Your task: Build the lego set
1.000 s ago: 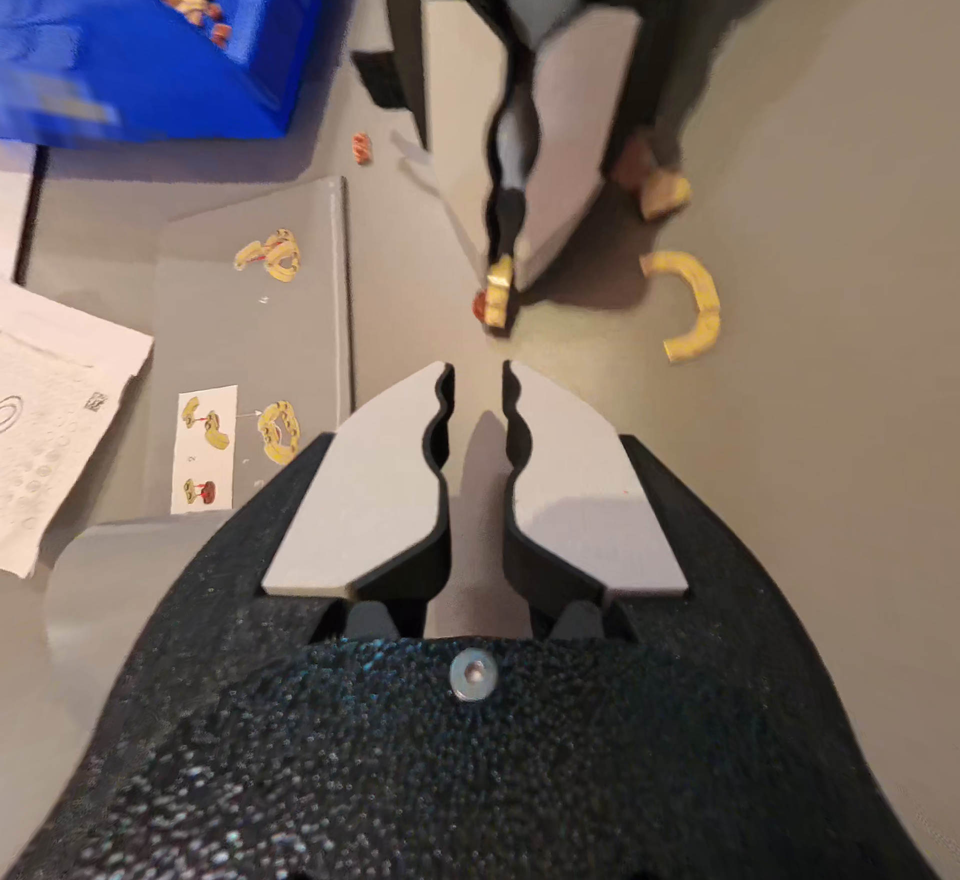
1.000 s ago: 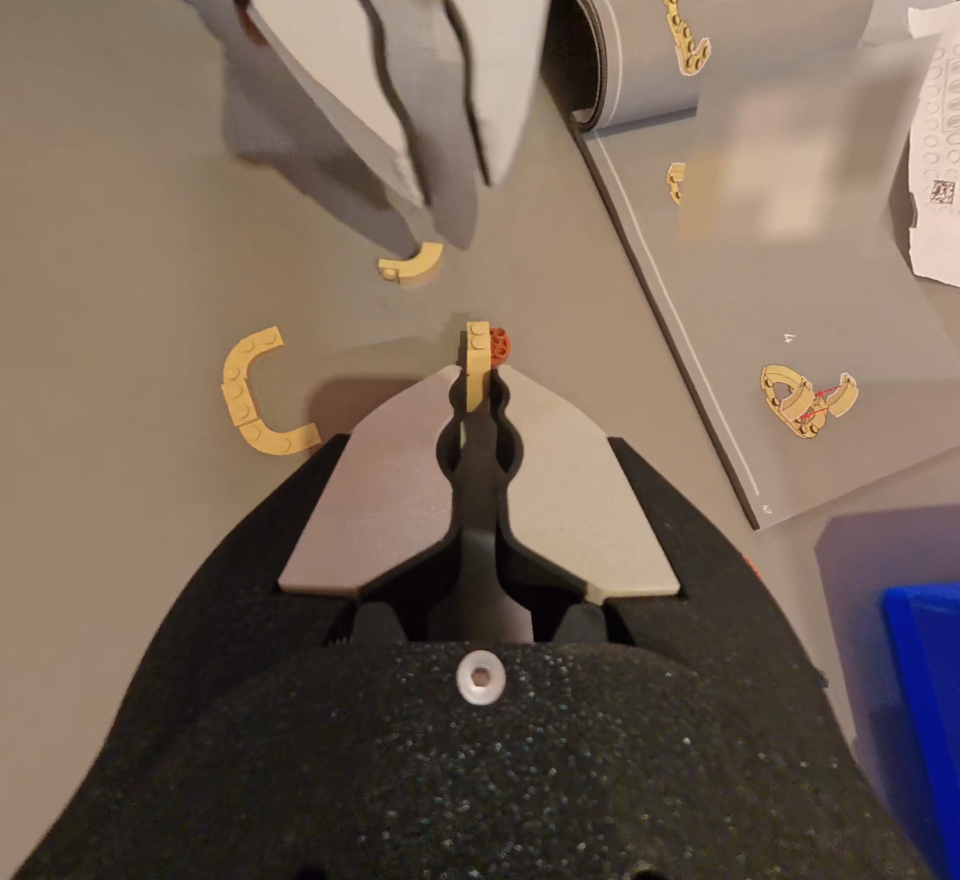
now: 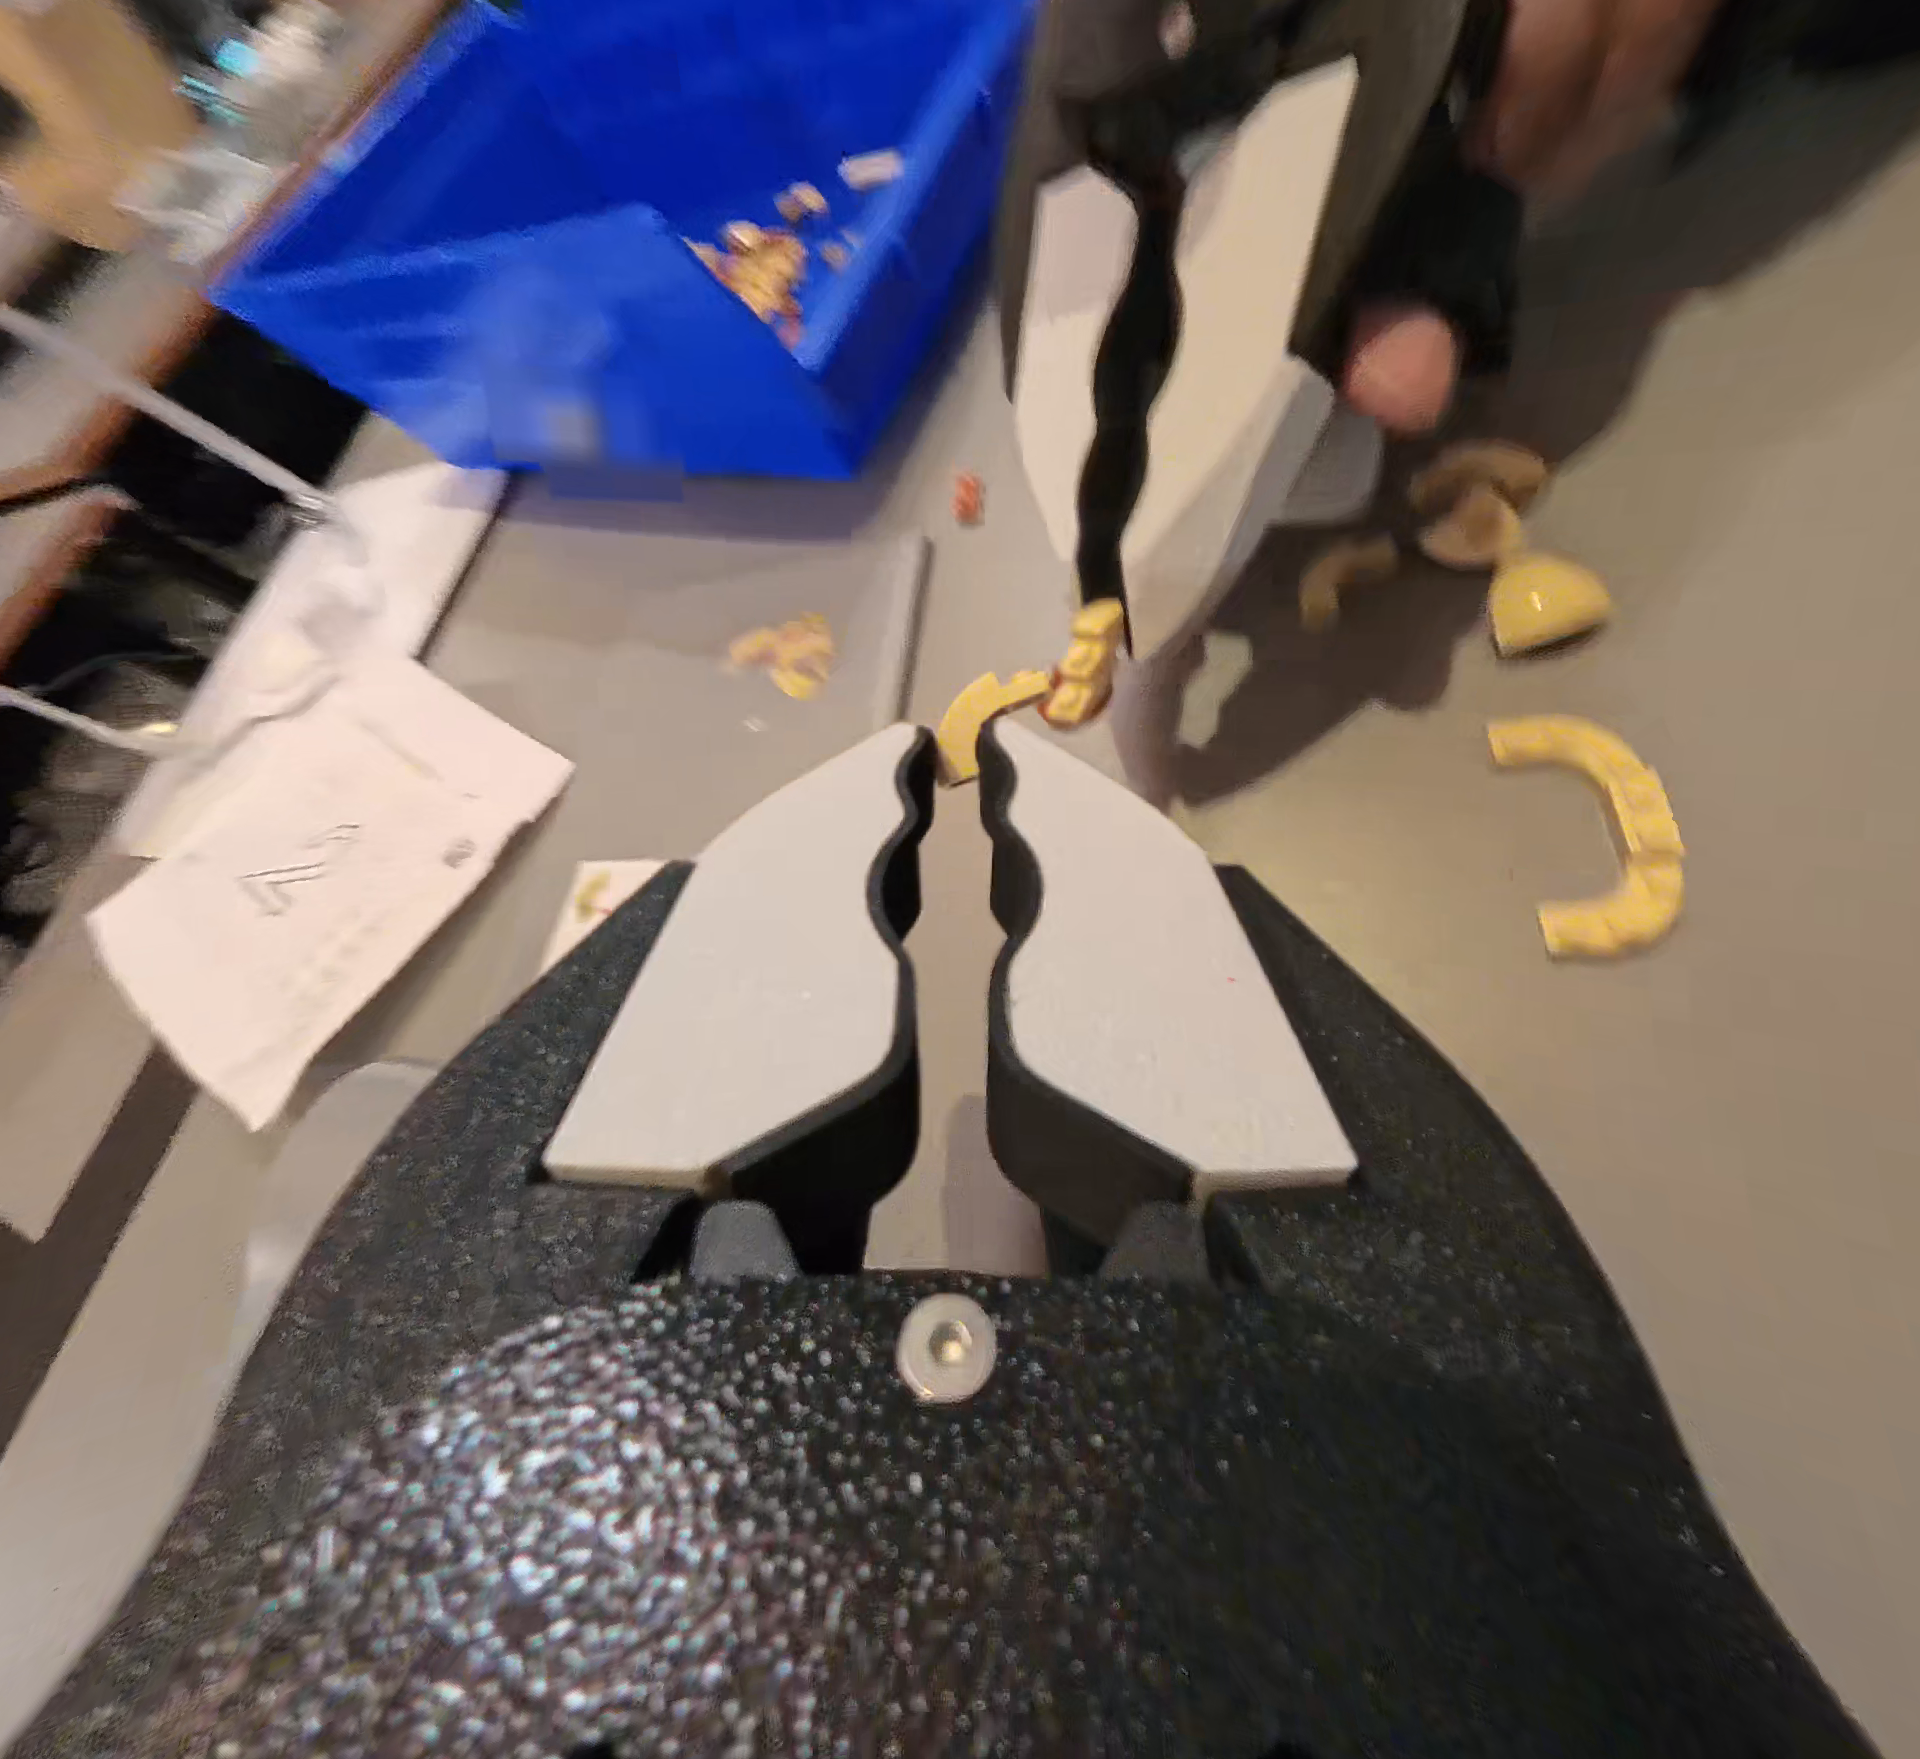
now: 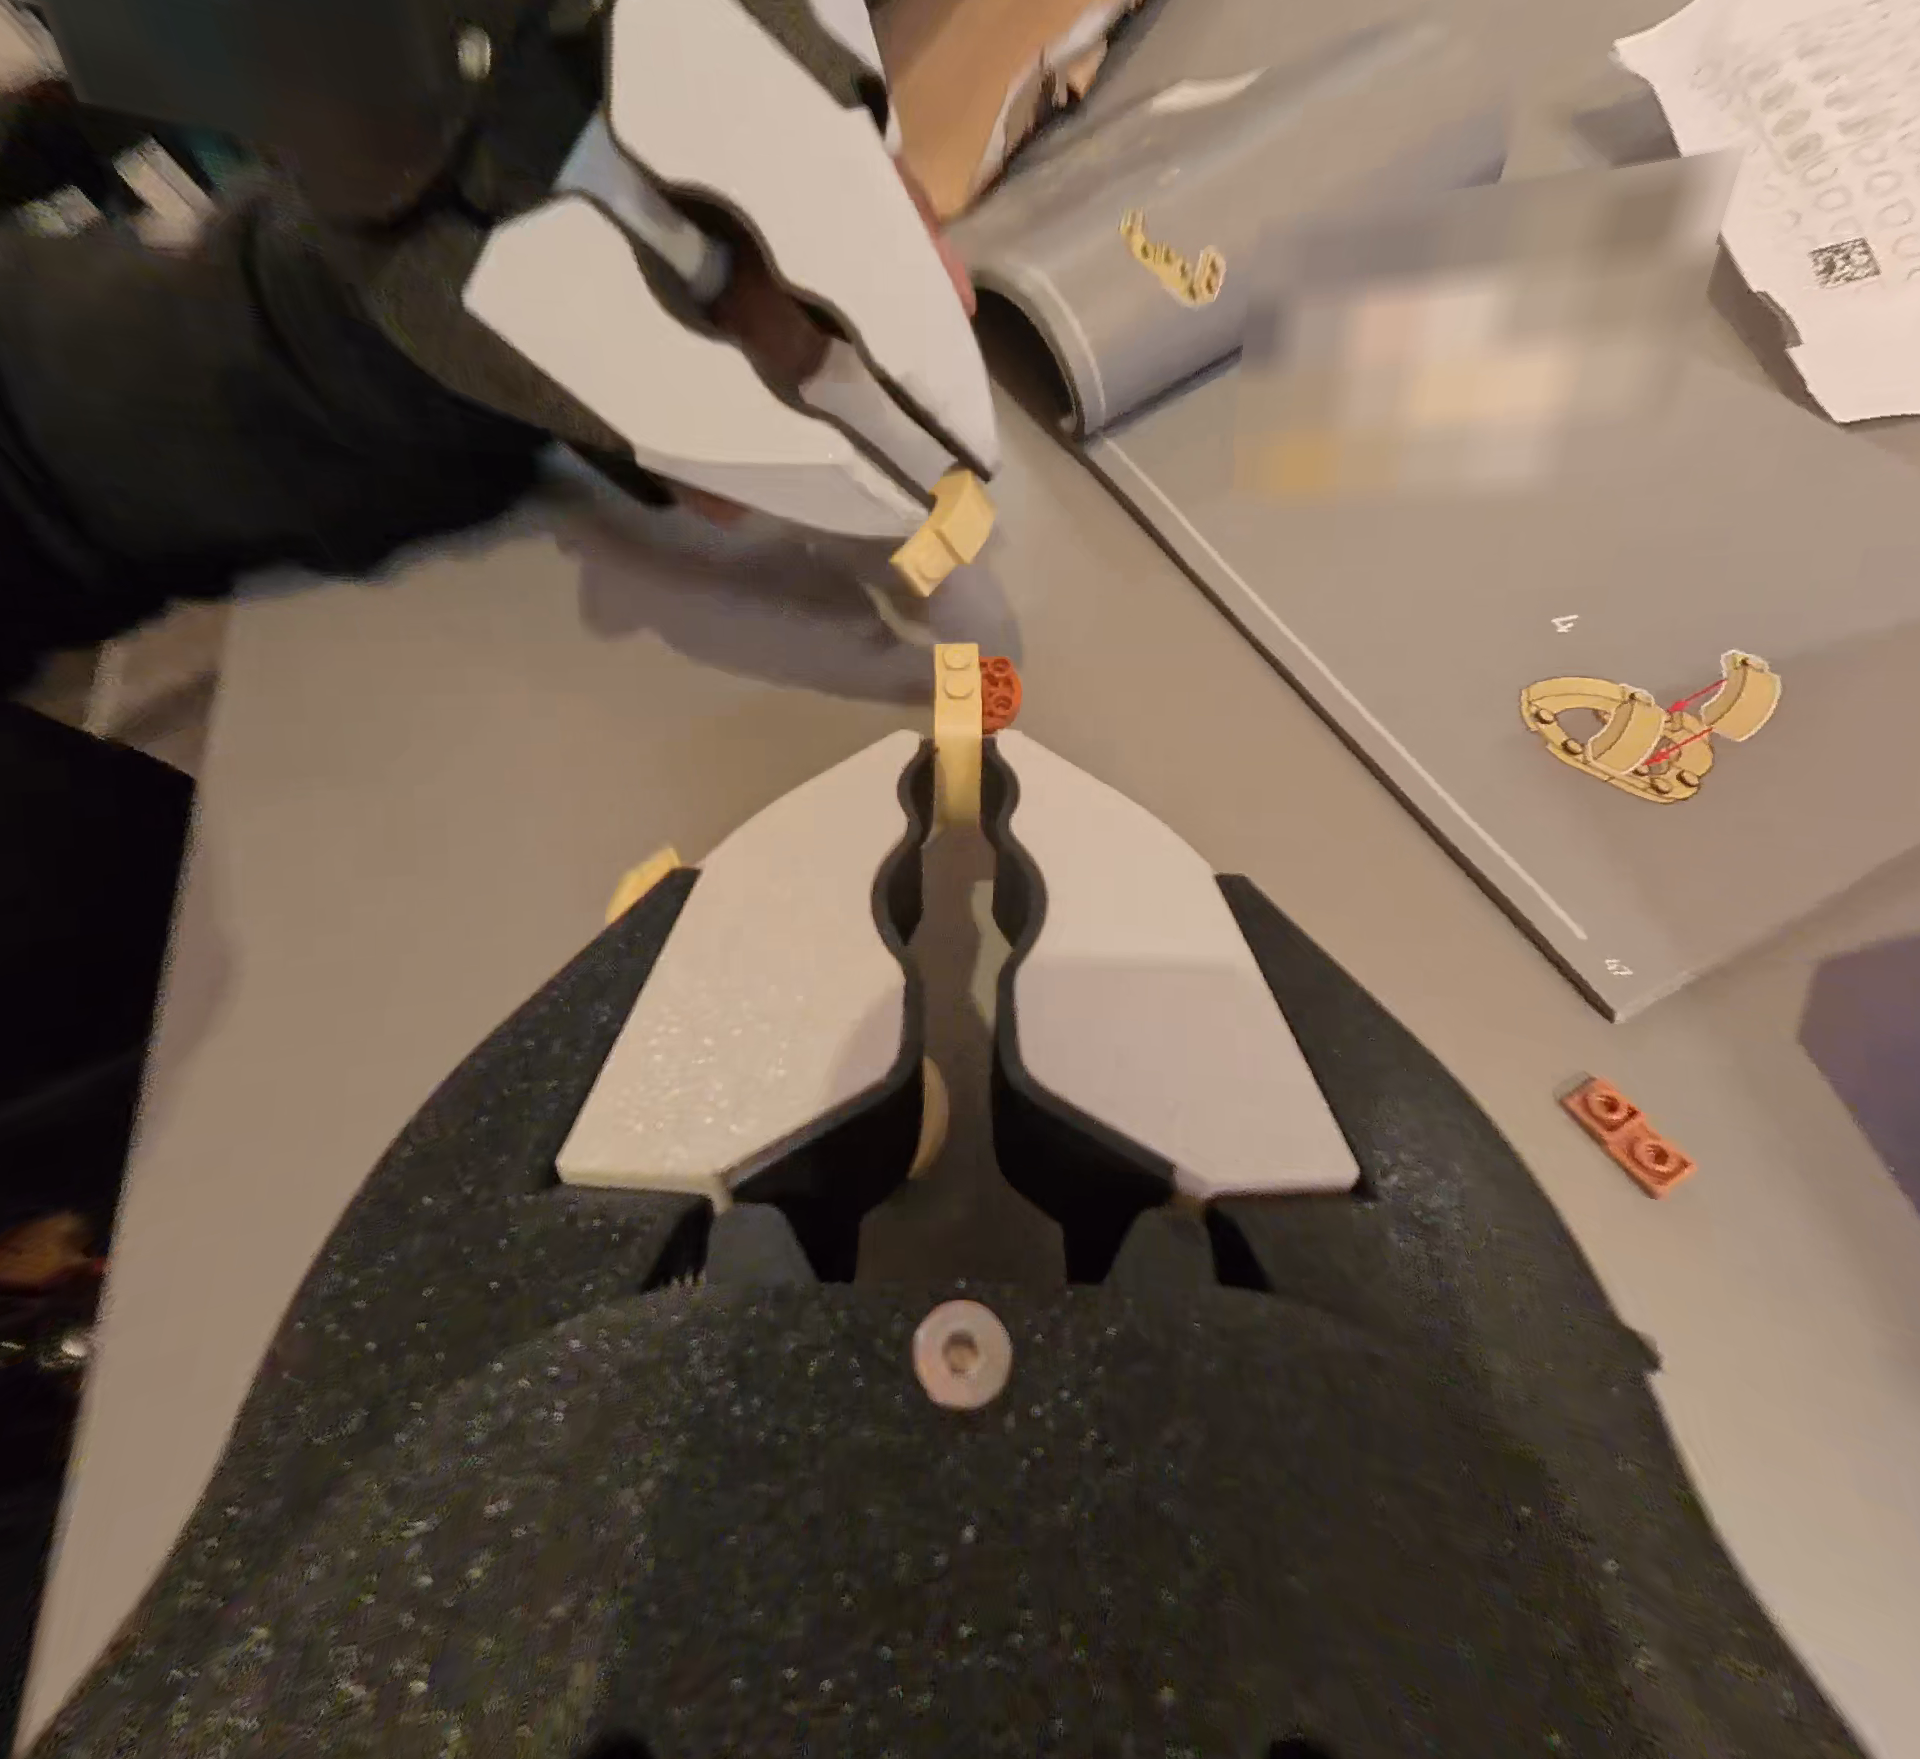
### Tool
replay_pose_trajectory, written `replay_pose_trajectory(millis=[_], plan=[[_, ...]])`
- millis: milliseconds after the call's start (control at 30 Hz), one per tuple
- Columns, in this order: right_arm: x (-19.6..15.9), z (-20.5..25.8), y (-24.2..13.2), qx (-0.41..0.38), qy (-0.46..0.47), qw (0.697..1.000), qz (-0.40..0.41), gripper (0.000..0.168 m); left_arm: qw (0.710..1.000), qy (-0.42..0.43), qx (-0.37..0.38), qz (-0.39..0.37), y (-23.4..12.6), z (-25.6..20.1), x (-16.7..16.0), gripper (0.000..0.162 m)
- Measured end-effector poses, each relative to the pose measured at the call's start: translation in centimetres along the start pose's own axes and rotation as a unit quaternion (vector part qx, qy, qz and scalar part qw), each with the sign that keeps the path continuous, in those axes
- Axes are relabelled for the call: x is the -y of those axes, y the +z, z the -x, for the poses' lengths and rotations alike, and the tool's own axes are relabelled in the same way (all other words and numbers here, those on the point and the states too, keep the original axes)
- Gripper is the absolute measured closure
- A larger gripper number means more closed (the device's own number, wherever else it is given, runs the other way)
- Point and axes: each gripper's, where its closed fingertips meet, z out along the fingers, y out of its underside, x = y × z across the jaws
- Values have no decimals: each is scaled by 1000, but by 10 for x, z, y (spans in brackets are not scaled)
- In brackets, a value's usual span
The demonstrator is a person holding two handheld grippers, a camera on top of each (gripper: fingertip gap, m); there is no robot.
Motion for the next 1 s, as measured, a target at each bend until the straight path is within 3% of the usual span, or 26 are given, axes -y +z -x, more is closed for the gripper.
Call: replay_pose_trajectory(millis=[200,367,567,1000], plan=[[3,-5,-2,10,90,996,-21,160,994,26,103,11,7,8,6,155],[6,-3,-3,47,172,983,-36,161,990,17,137,17,11,11,0,154],[4,-7,-3,66,244,967,-41,161,990,7,140,31,17,8,-7,154],[-11,-16,7,51,297,954,4,161,984,-58,131,102,27,1,-31,154]])
